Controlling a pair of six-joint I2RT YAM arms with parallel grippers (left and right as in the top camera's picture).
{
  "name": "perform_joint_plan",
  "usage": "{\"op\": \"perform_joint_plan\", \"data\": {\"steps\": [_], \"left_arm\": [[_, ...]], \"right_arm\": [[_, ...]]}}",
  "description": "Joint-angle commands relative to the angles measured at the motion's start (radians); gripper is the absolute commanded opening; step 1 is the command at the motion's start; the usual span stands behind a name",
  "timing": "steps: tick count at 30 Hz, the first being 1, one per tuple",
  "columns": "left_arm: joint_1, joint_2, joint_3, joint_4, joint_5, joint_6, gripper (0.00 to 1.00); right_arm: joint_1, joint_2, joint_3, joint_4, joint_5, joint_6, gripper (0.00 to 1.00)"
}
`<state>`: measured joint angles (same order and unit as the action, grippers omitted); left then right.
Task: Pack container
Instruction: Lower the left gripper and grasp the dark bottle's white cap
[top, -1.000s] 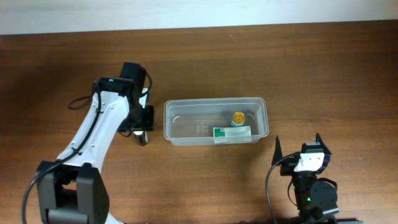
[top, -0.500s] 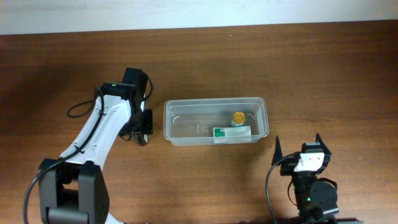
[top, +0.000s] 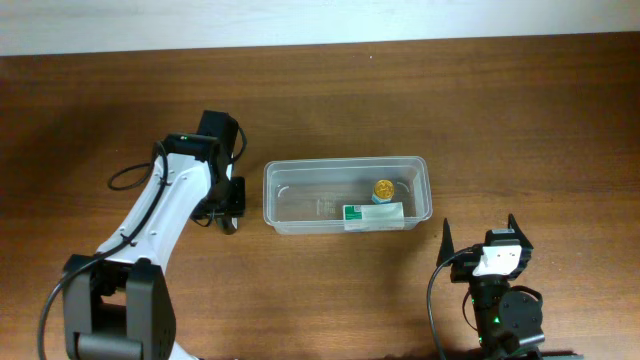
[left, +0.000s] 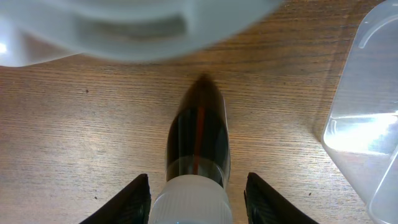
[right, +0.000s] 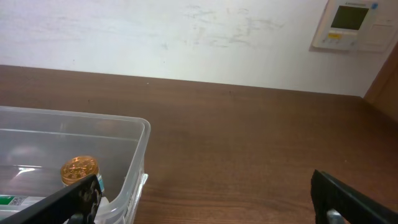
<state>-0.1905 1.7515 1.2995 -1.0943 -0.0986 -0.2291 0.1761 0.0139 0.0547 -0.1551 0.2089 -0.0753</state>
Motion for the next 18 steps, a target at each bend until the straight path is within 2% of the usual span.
{"op": "perform_joint_plan", "data": {"steps": [1,4,8,11,17,18], "left_arm": [[0.000,0.008,-0.006,0.003,-0.012,-0.006,0.49],[0.000,0.008,-0.006,0.002,-0.012,-0.005,0.40],[0.000,0.008,-0.006,0.002,-0.012,-0.006,0.35],[0.000,0.008,-0.006,0.002,-0.012,-0.006,0.26],[0.000,0.008,-0.006,0.003,-0.012,-0.006,0.23],[0.000,0.008,-0.006,0.003,-0.012,-0.006,0.20]], "right_arm": [[-0.006,-0.010,-0.008,0.000,0.009,0.001,0.98],[-0.006,-0.010,-0.008,-0.001,0.009,0.001,0.98],[-0.006,-0.010,-0.008,-0.001,0.009,0.001,0.98],[-0.006,-0.010,-0.008,-0.001,0.009,0.001,0.99],[-0.006,-0.010,-0.008,-0.001,0.009,0.001,0.98],[-0.006,-0.010,-0.008,-0.001,0.009,0.001,0.98]]}}
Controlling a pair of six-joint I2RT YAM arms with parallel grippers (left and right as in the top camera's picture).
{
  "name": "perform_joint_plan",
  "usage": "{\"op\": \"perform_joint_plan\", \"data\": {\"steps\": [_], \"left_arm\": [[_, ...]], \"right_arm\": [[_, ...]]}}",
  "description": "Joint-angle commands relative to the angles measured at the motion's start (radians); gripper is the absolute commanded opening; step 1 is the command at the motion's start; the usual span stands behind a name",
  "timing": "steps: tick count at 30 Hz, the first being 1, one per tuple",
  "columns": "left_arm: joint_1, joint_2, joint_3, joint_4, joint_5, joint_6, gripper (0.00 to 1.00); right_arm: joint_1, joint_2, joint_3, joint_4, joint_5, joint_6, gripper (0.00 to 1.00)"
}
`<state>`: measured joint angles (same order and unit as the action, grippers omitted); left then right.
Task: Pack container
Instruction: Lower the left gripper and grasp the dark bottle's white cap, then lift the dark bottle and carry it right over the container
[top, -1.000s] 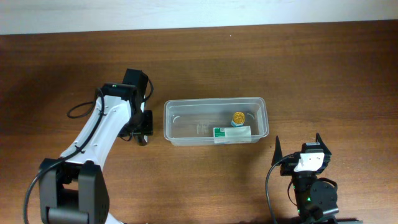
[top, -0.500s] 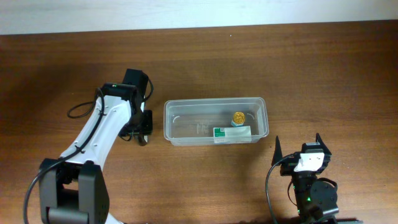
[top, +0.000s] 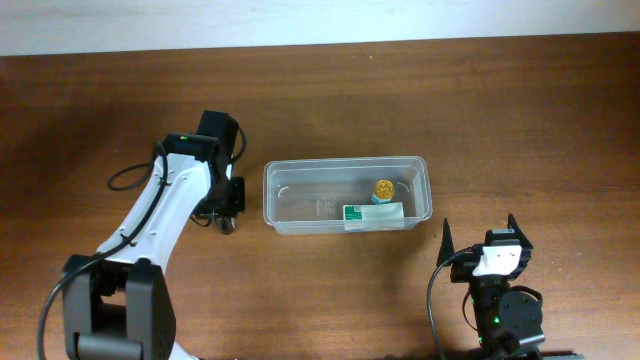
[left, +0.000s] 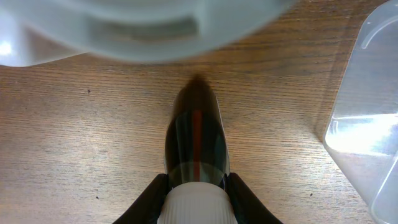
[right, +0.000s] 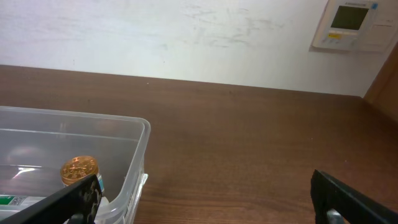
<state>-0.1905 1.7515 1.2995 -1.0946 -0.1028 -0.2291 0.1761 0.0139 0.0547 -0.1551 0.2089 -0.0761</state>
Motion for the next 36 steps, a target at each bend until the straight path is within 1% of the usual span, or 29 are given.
{"op": "perform_joint_plan", "data": {"steps": [1,7,10,17,22,29,36], "left_arm": [[0.000,0.008,-0.006,0.003,-0.008,-0.006,0.18],[0.000,0.008,0.032,-0.030,0.011,-0.006,0.17],[-0.004,0.008,0.083,-0.083,0.037,-0.006,0.13],[-0.031,0.008,0.273,-0.212,0.043,-0.005,0.14],[-0.062,0.008,0.412,-0.268,0.102,-0.004,0.14],[-0.124,0.008,0.568,-0.290,0.167,-0.003,0.14],[-0.214,0.010,0.573,-0.246,0.171,-0.049,0.14]], "right_arm": [[-0.006,-0.010,-0.008,-0.001,0.009,0.002,0.98],[-0.006,-0.010,-0.008,-0.001,0.009,0.002,0.98],[-0.006,-0.010,-0.008,-0.001,0.009,0.002,0.98],[-0.006,-0.010,-0.008,-0.001,0.009,0.002,0.98],[-0.006,-0.010,-0.008,-0.001,0.009,0.002,0.98],[-0.006,-0.010,-0.008,-0.001,0.009,0.002,0.98],[-0.006,-0.010,-0.008,-0.001,0.009,0.002,0.98]]}}
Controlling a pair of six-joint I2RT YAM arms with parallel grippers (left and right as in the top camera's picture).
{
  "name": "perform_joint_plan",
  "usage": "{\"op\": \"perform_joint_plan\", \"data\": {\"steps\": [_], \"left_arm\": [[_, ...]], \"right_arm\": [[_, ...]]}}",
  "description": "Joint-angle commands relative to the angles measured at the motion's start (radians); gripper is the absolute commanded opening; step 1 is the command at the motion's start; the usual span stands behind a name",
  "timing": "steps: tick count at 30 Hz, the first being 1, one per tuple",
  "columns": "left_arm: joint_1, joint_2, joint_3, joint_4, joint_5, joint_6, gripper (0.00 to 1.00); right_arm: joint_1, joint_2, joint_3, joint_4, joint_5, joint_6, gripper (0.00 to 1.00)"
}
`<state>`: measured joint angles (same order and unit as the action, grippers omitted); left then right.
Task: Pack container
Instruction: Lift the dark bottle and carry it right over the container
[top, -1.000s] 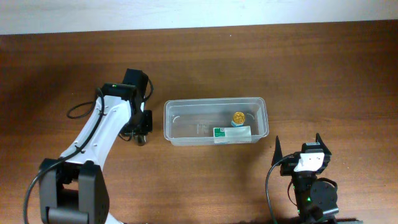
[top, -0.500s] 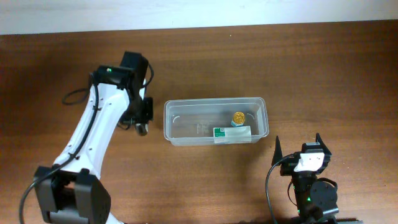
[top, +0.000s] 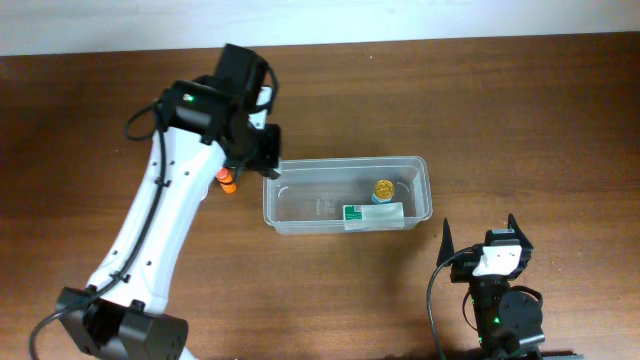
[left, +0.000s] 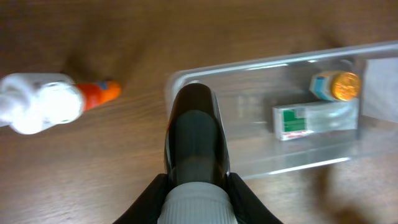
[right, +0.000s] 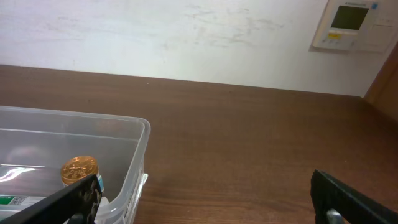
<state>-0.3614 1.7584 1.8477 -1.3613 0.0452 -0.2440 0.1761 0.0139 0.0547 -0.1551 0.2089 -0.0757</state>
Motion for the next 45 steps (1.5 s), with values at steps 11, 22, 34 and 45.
{"op": "perform_joint_plan", "data": {"steps": [11,22,34,45], "left_arm": [[-0.205,0.004,0.024,0.143,0.019,-0.128,0.13],[-0.279,0.130,0.024,0.180,0.018,-0.153,0.13],[-0.271,0.264,0.024,0.170,-0.070,-0.216,0.13],[-0.248,0.291,0.023,0.176,-0.106,-0.267,0.13]], "right_arm": [[-0.006,-0.010,-0.008,-0.001,0.009,0.002,0.98],[-0.006,-0.010,-0.008,-0.001,0.009,0.002,0.98],[-0.006,-0.010,-0.008,-0.001,0.009,0.002,0.98],[-0.006,-0.010,-0.008,-0.001,0.009,0.002,0.98]]}}
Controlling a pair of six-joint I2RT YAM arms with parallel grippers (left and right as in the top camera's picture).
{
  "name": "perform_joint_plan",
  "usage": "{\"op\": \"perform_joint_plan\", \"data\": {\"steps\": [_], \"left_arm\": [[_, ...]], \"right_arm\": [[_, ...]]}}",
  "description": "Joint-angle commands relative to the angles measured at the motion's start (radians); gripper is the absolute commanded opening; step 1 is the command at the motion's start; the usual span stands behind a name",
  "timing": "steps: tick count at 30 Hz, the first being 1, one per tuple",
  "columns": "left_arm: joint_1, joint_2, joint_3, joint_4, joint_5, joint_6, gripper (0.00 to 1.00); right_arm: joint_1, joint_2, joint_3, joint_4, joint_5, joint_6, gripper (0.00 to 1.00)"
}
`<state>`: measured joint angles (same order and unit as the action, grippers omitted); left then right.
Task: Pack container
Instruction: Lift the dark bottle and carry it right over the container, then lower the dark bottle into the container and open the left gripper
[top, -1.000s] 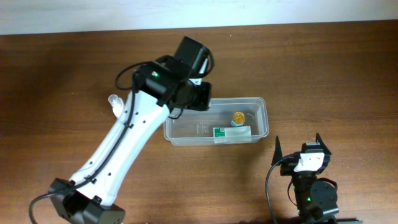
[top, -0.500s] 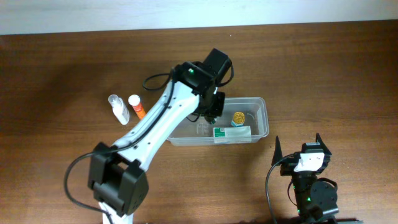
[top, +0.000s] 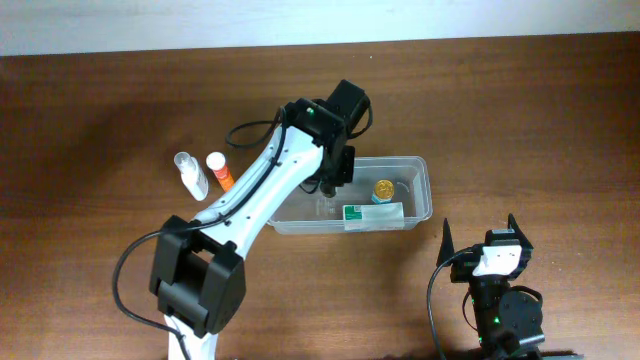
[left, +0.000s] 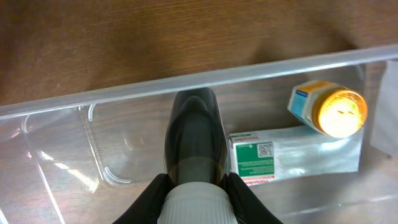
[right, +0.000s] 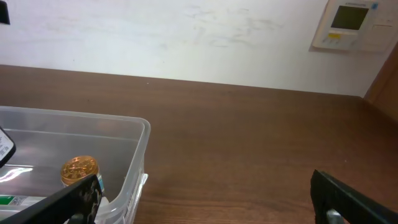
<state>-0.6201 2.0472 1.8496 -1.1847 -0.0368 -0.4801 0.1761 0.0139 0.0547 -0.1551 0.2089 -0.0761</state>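
My left gripper (left: 196, 200) is shut on the white cap of a dark bottle (left: 196, 140), which hangs over the middle of the clear plastic container (left: 124, 93). In the container's right half lie a gold-lidded jar (left: 329, 109) and a green-and-white box (left: 252, 158). From overhead, the left arm's wrist (top: 335, 150) covers the bottle above the container (top: 420, 165). My right gripper (right: 205, 199) stands open and empty off the container's front right corner.
A small clear bottle (top: 190, 172) and an orange-and-white tube (top: 218, 170) stand on the brown table left of the container. The container's left half holds nothing. A white wall runs behind the table's far edge.
My left gripper has moved right with the dark bottle, from over the container's left end to over its middle. The right arm has not moved.
My left gripper stood open around the dark bottle on the table left of the container. Then it was shut on the cap. Later it held the bottle above the container's left end, and now over the container's middle.
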Motion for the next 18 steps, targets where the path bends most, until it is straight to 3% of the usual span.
{"op": "perform_joint_plan", "data": {"steps": [1,18], "left_arm": [[0.011,0.002,0.019,-0.001,-0.024,-0.043,0.13],[0.011,0.002,-0.007,-0.003,-0.039,-0.137,0.13]], "right_arm": [[-0.006,-0.010,-0.008,-0.001,0.009,0.002,0.98],[-0.006,-0.010,-0.008,-0.001,0.009,0.002,0.98]]}}
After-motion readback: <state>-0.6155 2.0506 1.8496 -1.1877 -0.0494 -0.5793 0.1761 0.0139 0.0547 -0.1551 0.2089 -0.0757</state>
